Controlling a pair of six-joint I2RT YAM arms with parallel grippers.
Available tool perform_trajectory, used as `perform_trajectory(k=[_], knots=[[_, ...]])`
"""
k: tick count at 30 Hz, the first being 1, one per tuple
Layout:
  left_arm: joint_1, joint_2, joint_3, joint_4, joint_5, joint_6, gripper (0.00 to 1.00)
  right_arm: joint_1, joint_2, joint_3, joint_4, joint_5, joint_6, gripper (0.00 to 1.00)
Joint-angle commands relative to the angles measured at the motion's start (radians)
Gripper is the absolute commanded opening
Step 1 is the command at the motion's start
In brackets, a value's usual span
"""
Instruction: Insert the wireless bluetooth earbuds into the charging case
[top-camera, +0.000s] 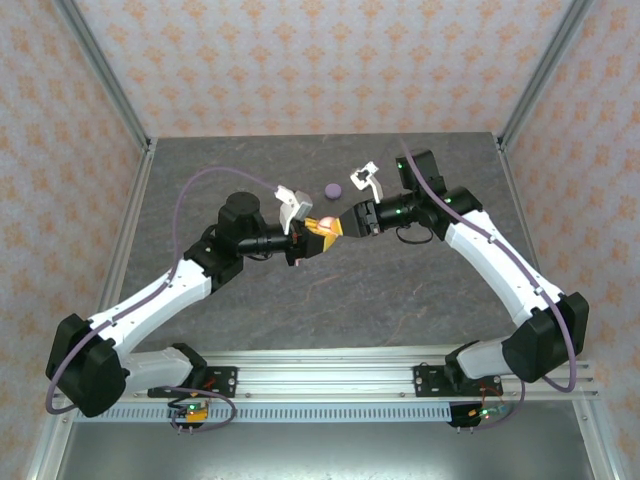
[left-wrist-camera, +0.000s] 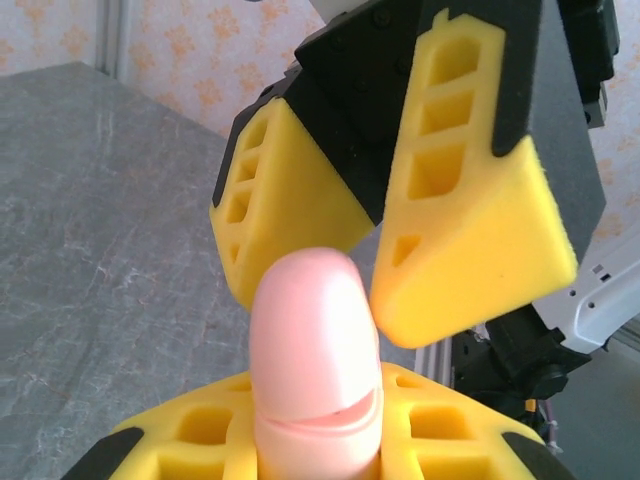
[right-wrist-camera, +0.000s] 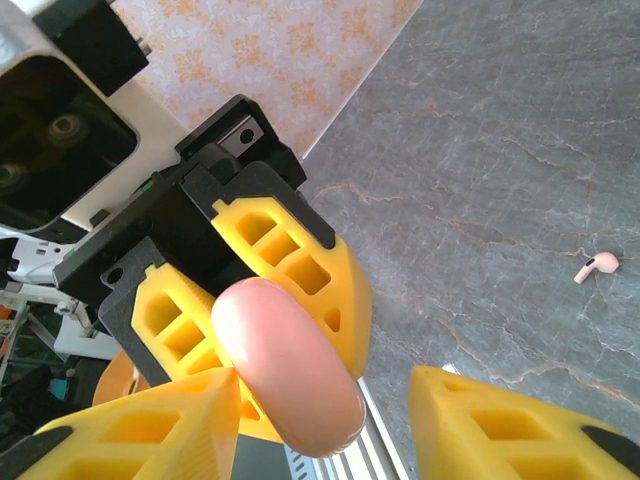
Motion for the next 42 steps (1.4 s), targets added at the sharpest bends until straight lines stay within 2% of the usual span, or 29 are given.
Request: perform_trajectory(k=[1, 8, 16, 21, 24, 26, 29, 32, 34, 36, 42], knots=[[-0.016, -0.032, -0.01, 0.092, -0.023, 0.062, 0.05, 0.002, 0.001, 0.023, 0.005, 0.039, -0.012, 0.48], [-0.027, -0.03, -0.015, 0.085, -0.021, 0.13, 0.04, 0.002, 0.012, 0.025, -0.001, 0.072, -0.004, 0.49], [-0.045, -0.041, -0.048, 0.119, -0.023, 0.191, 0.03, 0.003, 0.017, 0.031, 0.006, 0.233, 0.046, 0.5], [-0.053, -0.047, -0.064, 0.116, -0.062, 0.213, 0.02, 0.001, 0.011, 0.036, 0.009, 0.248, 0.059, 0.52], [-0.053, -0.047, -0.074, 0.111, -0.121, 0.213, 0.02, 0.003, -0.015, 0.033, 0.02, 0.267, 0.071, 0.55], [-0.053, -0.049, -0.091, 0.122, -0.145, 0.211, 0.02, 0.002, -0.043, 0.023, 0.041, 0.326, 0.092, 0.55], [-0.054, -0.063, -0.121, 0.142, -0.17, 0.19, 0.03, 0.002, -0.075, 0.008, 0.052, 0.487, 0.14, 0.56], [-0.053, -0.09, -0.153, 0.168, -0.189, 0.158, 0.03, 0.002, -0.062, 0.009, 0.021, 0.665, 0.179, 0.56], [-0.053, -0.115, -0.171, 0.18, -0.183, 0.146, 0.03, 0.001, -0.02, 0.019, -0.013, 0.723, 0.183, 0.56], [-0.053, -0.137, -0.187, 0.189, -0.175, 0.134, 0.03, 0.0, 0.036, 0.034, -0.039, 0.725, 0.181, 0.56], [-0.051, -0.175, -0.218, 0.218, -0.148, 0.1, 0.03, 0.004, 0.2, 0.044, -0.002, 0.613, 0.184, 0.52]])
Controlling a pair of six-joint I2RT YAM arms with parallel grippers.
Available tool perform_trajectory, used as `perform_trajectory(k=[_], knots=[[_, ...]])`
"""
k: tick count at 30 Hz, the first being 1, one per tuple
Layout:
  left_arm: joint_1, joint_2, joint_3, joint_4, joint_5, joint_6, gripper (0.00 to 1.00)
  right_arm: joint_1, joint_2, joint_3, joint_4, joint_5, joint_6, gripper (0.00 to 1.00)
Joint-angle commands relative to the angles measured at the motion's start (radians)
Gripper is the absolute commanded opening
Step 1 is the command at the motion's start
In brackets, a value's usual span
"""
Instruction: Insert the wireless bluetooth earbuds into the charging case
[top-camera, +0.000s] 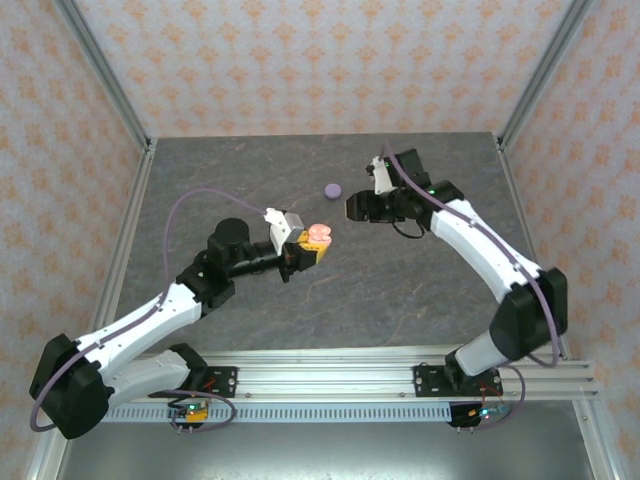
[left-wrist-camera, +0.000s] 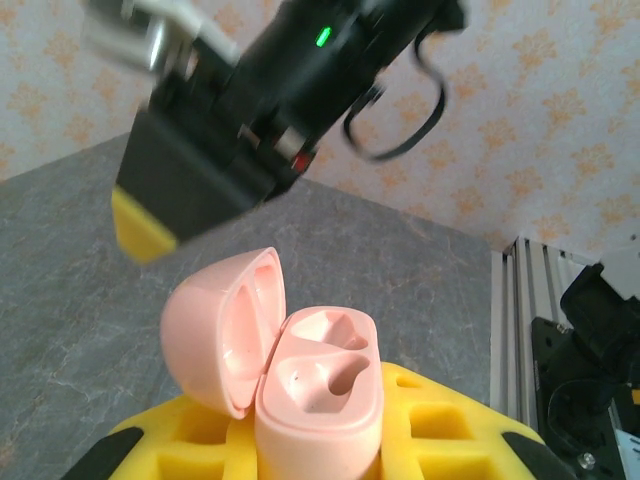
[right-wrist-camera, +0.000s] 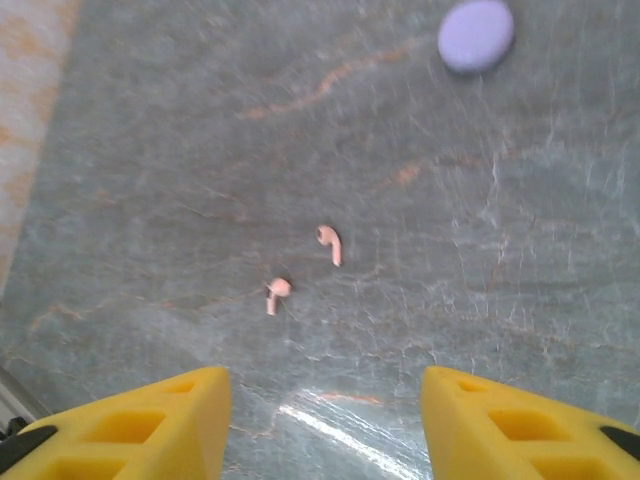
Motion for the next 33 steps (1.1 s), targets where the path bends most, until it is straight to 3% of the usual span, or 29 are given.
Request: perform_trajectory(k=[1, 14, 18, 33], knots=[[-0.005, -0.03, -0.026, 0.082, 0.012, -0.031, 0.02, 0.007, 0.075, 0.027, 0.008, -0.025, 0.02, 0.52], [0.124, -0.09, -0.091, 0.154, 0.073, -0.146, 0.02, 0.114, 0.337, 0.1, 0.082, -0.03, 0.004, 0.4], [0.131, -0.095, -0.094, 0.159, 0.071, -0.158, 0.02, 0.155, 0.415, 0.161, 0.041, -0.007, -0.02, 0.33], [0.134, -0.092, -0.088, 0.145, 0.062, -0.165, 0.02, 0.22, 0.581, 0.284, -0.018, 0.131, -0.03, 0.25]])
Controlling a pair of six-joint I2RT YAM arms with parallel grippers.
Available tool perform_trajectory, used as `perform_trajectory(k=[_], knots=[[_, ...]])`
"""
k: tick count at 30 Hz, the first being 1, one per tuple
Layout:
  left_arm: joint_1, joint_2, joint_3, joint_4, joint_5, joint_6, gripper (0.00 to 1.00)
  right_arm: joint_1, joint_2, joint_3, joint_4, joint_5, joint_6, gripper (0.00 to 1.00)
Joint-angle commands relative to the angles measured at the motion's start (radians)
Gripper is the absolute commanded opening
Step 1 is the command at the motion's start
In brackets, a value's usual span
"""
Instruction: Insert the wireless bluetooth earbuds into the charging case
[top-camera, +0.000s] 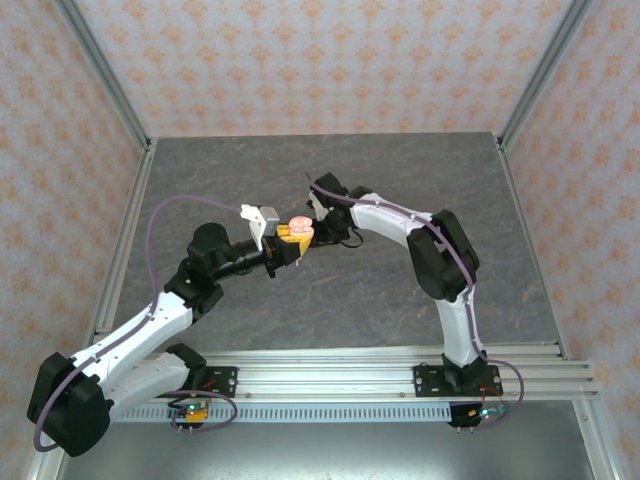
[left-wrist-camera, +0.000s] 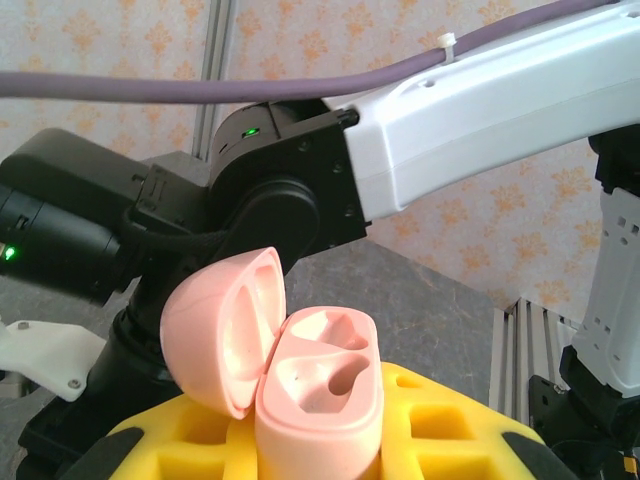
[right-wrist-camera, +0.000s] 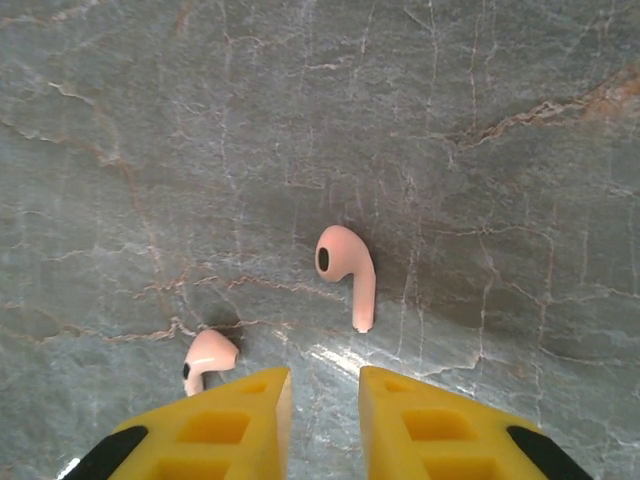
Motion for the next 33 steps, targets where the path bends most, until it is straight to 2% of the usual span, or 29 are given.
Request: perform_trajectory(k=[1, 20, 27, 33], knots=[[0.014, -0.016, 0.002, 0.037, 0.008, -0.016, 0.02, 0.01, 0.028, 0.044, -0.041, 0.057, -0.011, 0.25], [0.014, -0.022, -0.001, 0.025, 0.003, -0.018, 0.02, 0.012, 0.134, 0.121, -0.074, 0.078, 0.005, 0.25], [0.014, -0.03, 0.001, 0.013, -0.005, -0.013, 0.02, 0.022, 0.168, 0.155, -0.115, 0.155, 0.013, 0.18], [0.014, -0.033, 0.004, -0.007, -0.008, -0.006, 0.02, 0.021, 0.119, 0.087, -0.09, 0.258, 0.055, 0.12]])
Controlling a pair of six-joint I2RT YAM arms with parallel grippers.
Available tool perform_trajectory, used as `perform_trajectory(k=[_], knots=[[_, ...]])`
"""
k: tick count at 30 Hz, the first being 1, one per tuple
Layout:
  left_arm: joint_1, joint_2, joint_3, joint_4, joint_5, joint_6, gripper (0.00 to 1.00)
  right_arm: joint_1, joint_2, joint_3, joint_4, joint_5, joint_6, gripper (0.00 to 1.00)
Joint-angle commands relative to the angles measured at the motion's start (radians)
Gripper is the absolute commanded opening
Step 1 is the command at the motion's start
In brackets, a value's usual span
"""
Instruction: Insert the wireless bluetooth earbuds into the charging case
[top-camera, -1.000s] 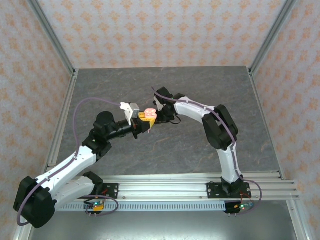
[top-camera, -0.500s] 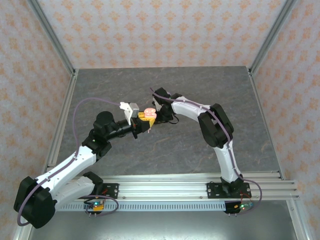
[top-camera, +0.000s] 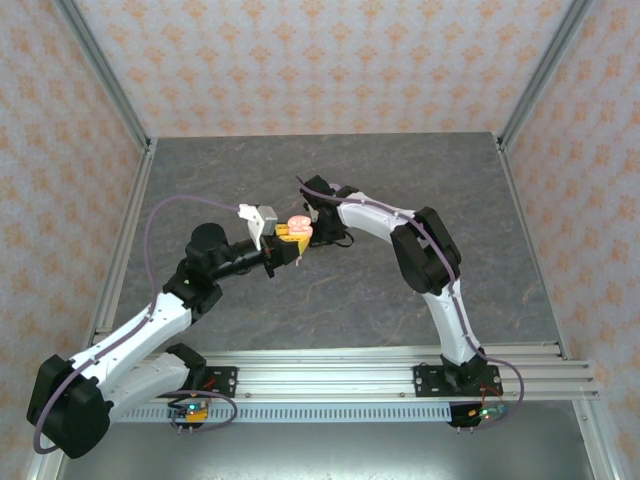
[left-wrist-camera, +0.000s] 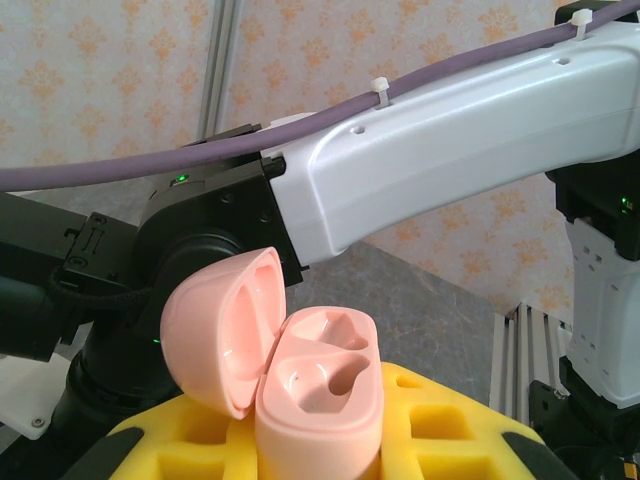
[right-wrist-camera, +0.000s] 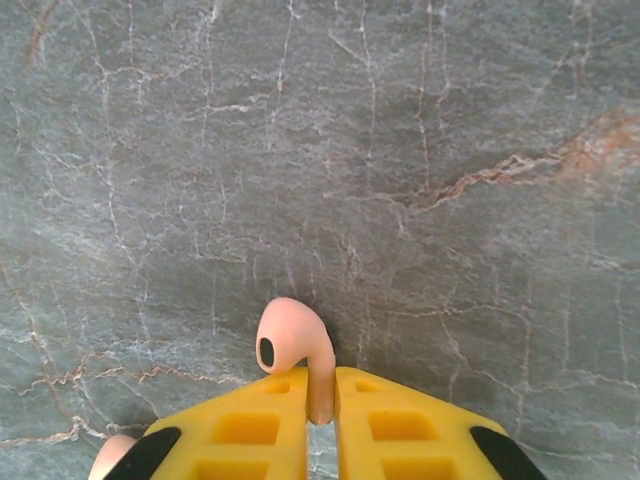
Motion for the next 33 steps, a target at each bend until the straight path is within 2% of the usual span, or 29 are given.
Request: perform_trajectory(k=[1, 10, 16, 21, 25, 33], knots=[[0.009, -0.021, 0.003, -0.006, -0.007, 0.0, 0.02, -0.005, -0.026, -0.061, -0.013, 0.134, 0.036, 0.12], [0.009, 0.001, 0.014, -0.015, -0.01, 0.001, 0.02, -0.073, -0.239, -0.338, 0.087, 0.137, 0.124, 0.11], [0.008, 0.022, 0.026, -0.021, -0.007, 0.002, 0.02, -0.095, -0.315, -0.457, 0.086, 0.185, 0.177, 0.11], [0.009, 0.031, 0.03, -0.018, -0.008, 0.0, 0.02, -0.097, -0.312, -0.481, 0.083, 0.187, 0.195, 0.13], [0.008, 0.039, 0.037, -0.016, -0.006, 0.0, 0.02, -0.099, -0.332, -0.469, 0.082, 0.169, 0.196, 0.26], [0.009, 0.048, 0.048, -0.028, -0.003, 0.001, 0.02, -0.107, -0.357, -0.381, 0.037, 0.154, 0.182, 0.35]])
